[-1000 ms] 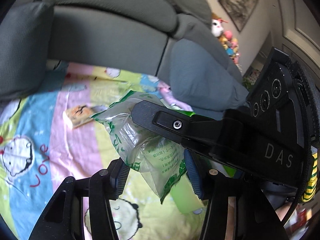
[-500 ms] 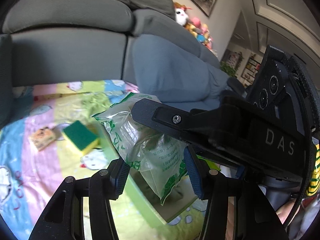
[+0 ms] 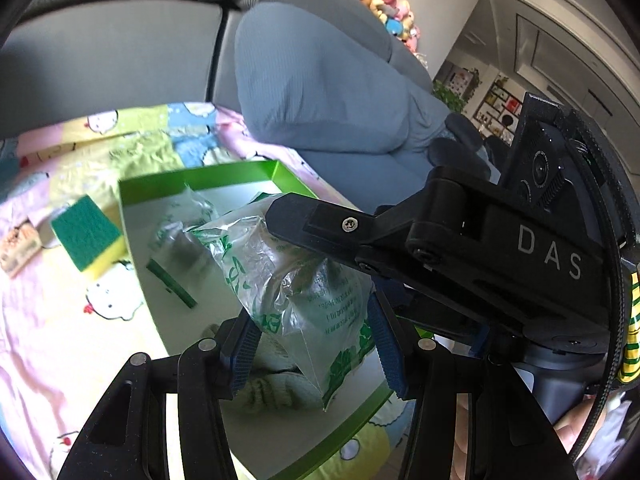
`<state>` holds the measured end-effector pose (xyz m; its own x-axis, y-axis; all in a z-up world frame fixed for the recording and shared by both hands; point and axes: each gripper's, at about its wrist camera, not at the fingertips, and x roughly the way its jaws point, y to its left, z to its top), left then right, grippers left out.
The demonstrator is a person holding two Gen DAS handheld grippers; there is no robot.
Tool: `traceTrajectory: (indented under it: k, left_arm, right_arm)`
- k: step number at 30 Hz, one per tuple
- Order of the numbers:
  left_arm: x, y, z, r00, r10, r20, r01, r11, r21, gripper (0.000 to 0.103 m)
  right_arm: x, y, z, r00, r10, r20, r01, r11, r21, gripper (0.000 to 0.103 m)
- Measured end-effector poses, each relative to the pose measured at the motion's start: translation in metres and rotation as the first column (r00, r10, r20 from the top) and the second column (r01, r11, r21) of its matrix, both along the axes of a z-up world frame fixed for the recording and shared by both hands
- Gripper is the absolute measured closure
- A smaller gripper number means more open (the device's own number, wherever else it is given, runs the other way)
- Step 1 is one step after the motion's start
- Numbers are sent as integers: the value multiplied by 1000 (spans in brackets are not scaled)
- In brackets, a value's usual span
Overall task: Organize objects
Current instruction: 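Carry the second bag with the right tool into the white box, then open the right tool to release the bag inside the box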
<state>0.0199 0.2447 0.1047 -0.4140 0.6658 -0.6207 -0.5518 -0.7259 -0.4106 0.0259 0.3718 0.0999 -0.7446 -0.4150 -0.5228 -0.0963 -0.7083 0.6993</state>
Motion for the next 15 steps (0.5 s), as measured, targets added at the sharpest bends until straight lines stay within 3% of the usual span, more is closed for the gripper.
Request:
traceTrajectory:
  k: [15]
  left_arm:
    - [-6,1,-27,992,17,128,-13,999,-33,49]
  right_arm:
    - [-14,11,-30,986,-53,156,45,998,50,40]
